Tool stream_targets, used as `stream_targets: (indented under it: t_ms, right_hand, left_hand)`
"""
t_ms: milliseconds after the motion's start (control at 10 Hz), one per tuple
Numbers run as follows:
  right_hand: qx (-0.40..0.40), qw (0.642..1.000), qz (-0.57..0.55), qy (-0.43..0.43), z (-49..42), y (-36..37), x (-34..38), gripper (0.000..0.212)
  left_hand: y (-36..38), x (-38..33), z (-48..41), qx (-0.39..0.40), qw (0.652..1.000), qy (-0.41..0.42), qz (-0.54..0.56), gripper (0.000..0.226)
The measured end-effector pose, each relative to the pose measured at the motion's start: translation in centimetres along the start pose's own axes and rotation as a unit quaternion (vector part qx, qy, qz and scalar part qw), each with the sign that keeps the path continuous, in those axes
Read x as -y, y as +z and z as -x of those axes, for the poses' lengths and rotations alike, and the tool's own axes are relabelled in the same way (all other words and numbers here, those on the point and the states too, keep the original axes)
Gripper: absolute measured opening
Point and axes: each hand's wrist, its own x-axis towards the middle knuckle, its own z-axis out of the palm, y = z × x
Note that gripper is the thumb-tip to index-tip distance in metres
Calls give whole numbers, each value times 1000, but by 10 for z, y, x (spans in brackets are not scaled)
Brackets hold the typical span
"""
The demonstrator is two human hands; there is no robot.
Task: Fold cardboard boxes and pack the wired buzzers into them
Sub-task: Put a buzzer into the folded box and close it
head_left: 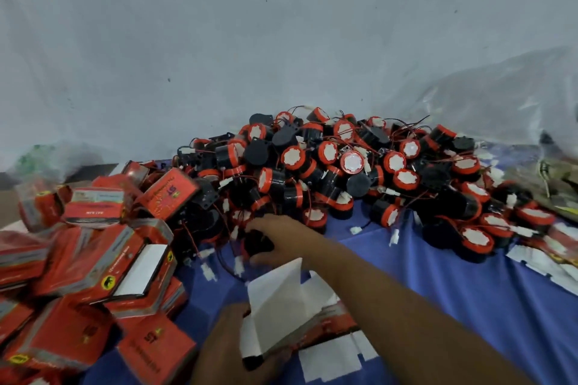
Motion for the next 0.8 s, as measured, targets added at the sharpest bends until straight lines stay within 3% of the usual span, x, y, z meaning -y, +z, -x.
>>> stream_targets:
  t_ms: [100, 200, 300, 400, 500, 600, 800]
  right_hand:
    - [-220, 936, -251, 108, 44, -26, 1, 42]
    - [-363, 768, -515, 116, 85, -59, 14, 48]
    - [-348, 677, -648, 32, 117, -65, 33, 37]
    - [-232, 810, -537, 28, 138, -37, 58, 39]
    - [-136, 921, -364, 28, 150, -14, 63, 47]
    - [-174, 962, -212, 10, 157, -9, 57, 46]
    - [-216, 972, -18, -88, 167, 10, 43, 38]
  left_hand:
    - [11, -6, -3, -53, 997, 11, 57, 62]
    - [18, -4, -5, -43, 995, 37, 76, 62]
    - [15, -6, -6, -37, 994, 55, 82, 65]
    - [9, -6, -5, 28, 997, 58, 45, 63]
    - [11, -6, 2, 6, 996, 60, 59, 56]
    - [17, -8, 4, -28, 994, 70, 79, 55]
    - [12, -20, 1, -21, 984, 129, 124, 54]
